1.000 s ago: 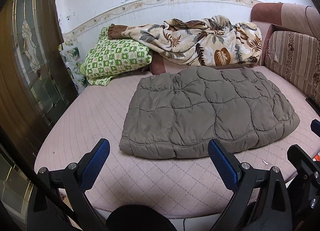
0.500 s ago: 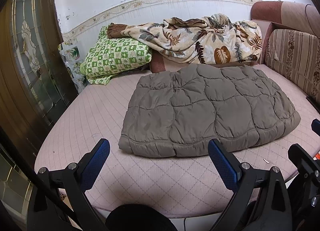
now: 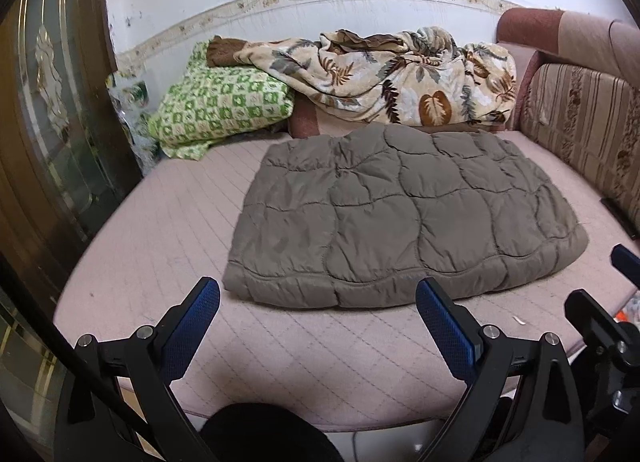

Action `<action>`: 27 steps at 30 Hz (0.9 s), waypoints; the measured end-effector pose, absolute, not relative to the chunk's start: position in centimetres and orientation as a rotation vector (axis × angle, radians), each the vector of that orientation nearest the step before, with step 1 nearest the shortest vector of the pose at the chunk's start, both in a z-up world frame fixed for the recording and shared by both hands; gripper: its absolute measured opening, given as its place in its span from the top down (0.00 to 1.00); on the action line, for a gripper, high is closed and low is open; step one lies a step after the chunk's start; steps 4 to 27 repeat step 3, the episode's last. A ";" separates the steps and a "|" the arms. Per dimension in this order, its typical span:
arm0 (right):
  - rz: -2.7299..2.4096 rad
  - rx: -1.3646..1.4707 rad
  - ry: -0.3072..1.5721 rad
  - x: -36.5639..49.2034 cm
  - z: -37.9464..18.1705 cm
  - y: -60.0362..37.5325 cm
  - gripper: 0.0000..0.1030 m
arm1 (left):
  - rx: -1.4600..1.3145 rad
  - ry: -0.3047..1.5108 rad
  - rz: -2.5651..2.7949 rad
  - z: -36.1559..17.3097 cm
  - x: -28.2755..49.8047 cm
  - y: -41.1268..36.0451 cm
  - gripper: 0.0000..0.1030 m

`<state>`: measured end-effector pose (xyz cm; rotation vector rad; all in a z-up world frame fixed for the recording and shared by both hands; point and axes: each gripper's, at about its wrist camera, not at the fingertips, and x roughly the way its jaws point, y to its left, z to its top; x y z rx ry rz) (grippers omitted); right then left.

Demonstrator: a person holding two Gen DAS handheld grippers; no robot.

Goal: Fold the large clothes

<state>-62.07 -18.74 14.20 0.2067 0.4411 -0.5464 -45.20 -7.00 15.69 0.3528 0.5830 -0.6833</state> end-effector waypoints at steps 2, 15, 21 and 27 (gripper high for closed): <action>-0.548 0.205 0.440 -62.1 14.2 -18.8 0.08 | 0.346 0.592 -0.683 15.5 -45.1 -6.9 0.05; -0.549 0.206 0.441 -62.1 14.1 -18.8 0.08 | 0.345 0.596 -0.680 15.3 -45.0 -6.8 0.05; -0.549 0.206 0.441 -62.1 14.1 -18.8 0.08 | 0.345 0.596 -0.680 15.3 -45.0 -6.8 0.05; -0.549 0.206 0.441 -62.1 14.1 -18.8 0.08 | 0.345 0.596 -0.680 15.3 -45.0 -6.8 0.05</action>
